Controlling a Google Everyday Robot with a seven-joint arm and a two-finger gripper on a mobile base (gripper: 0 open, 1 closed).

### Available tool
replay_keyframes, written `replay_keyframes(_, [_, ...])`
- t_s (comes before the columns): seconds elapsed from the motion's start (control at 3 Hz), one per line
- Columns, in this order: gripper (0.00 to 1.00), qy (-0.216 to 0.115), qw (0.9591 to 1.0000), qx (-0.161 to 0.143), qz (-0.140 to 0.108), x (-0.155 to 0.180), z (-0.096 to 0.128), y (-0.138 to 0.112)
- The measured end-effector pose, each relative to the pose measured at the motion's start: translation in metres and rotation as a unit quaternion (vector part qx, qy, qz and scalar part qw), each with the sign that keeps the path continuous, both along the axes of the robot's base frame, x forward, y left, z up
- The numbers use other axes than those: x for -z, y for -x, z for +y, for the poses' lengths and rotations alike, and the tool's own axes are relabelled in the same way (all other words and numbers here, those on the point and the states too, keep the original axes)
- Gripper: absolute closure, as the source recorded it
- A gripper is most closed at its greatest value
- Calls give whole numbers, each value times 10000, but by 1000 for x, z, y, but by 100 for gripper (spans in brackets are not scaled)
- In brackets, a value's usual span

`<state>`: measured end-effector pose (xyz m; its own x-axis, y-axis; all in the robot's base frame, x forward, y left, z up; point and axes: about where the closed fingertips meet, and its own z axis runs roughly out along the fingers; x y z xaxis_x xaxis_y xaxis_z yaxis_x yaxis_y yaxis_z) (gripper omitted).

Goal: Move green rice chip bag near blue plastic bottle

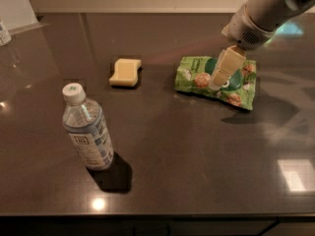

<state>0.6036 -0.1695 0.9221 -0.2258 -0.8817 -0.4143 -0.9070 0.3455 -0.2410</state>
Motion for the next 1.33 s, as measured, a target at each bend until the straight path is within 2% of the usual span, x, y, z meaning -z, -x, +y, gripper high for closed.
replay_keyframes(0.33, [0,73,9998,166,75,18,-6,-26])
replay_keyframes(0.67, [0,249,9992,249,211,39,-13,-37])
replay_keyframes(1.33, [2,493,9975,182,462,67,-25,-36])
